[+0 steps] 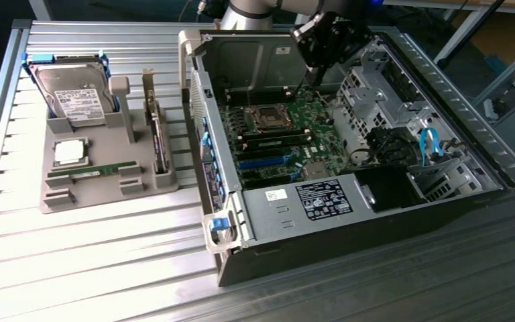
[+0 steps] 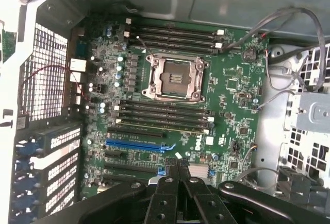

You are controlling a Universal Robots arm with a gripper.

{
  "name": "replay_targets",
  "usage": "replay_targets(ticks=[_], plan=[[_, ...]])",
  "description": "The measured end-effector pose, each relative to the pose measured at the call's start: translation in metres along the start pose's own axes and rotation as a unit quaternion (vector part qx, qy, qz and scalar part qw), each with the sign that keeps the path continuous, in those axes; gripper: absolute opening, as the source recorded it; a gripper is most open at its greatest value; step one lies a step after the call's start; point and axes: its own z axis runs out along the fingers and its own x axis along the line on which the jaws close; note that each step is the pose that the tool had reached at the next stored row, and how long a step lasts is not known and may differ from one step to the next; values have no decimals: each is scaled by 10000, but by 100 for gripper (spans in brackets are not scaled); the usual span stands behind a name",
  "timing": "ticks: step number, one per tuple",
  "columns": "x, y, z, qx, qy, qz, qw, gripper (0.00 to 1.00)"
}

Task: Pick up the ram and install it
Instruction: 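Press down the ram until it locks into place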

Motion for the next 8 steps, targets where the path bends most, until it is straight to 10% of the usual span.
replay_targets(ticks=[8], plan=[[0, 0, 0, 0, 0, 57, 10000, 10]])
